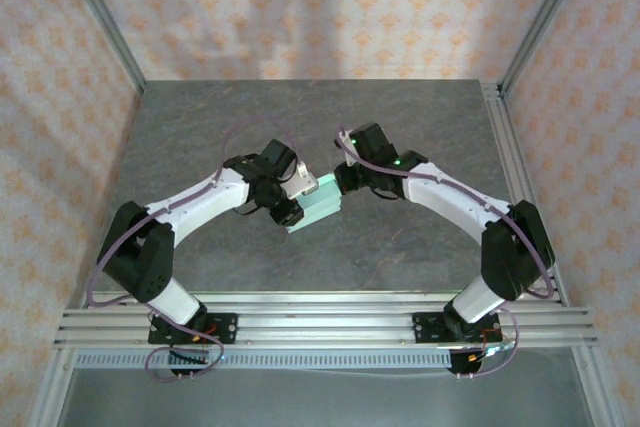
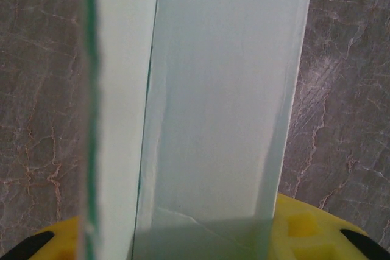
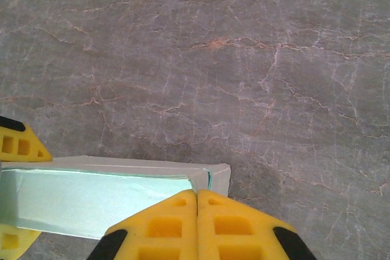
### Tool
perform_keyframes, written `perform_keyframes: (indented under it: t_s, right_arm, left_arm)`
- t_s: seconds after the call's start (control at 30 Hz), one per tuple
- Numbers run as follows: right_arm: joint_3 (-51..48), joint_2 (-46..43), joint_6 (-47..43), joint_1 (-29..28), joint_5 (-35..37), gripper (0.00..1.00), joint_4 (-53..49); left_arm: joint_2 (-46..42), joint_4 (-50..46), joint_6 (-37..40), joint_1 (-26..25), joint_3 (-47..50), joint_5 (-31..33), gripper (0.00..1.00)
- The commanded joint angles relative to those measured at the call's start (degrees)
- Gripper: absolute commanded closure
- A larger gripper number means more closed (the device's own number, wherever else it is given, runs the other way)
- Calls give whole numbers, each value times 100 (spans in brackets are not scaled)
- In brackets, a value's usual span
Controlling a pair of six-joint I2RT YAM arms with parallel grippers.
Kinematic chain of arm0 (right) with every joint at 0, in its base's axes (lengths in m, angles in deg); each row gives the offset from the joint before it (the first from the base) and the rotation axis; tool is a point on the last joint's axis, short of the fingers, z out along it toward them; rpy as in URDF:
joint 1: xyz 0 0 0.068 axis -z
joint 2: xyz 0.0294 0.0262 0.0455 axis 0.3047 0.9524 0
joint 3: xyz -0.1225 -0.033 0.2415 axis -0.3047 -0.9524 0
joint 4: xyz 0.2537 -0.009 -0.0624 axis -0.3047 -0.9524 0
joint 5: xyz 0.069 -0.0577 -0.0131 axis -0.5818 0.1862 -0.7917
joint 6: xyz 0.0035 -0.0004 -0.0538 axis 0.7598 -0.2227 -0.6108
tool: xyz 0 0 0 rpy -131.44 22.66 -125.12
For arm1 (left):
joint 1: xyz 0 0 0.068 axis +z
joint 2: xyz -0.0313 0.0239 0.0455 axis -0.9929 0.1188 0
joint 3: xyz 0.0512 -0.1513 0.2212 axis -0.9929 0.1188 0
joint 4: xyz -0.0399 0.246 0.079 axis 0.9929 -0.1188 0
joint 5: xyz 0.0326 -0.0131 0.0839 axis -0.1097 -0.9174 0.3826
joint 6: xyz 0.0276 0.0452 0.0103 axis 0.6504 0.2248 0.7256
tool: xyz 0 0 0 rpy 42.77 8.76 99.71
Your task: Fold the paper box
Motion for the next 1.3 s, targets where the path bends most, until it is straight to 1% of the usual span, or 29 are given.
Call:
perform_keyframes:
  t_s: [0.0,0.1,0.27,0.47,0.67,0.87,1.27]
  right_arm:
    - [-95,-234,292,-72,479,100,37]
    - [-184,-252,337,-210,629,100,130]
    - [-329,-266,462,-233,695,100,153]
    - [-577,-348,332,-243,784,100,248]
    - [-734,-357,496,-246,655,100,385]
    - [-971,-364,409,-250,646,100,621]
    - [-677,-437,490,-251,693,100,547]
  left_arm:
    - [107,-299,2,-21,-120,317,65]
    - [154,-281,3,-38,-129,297,65]
    - [191,-279,8,-57,-121,307,65]
    - [226,-284,34,-72,-92,328,65]
    - [218,-263,-16,-77,-129,298,65]
    - [226,-297,-8,-78,-129,259,65]
    - [146,-289,13,-89,-103,298,64]
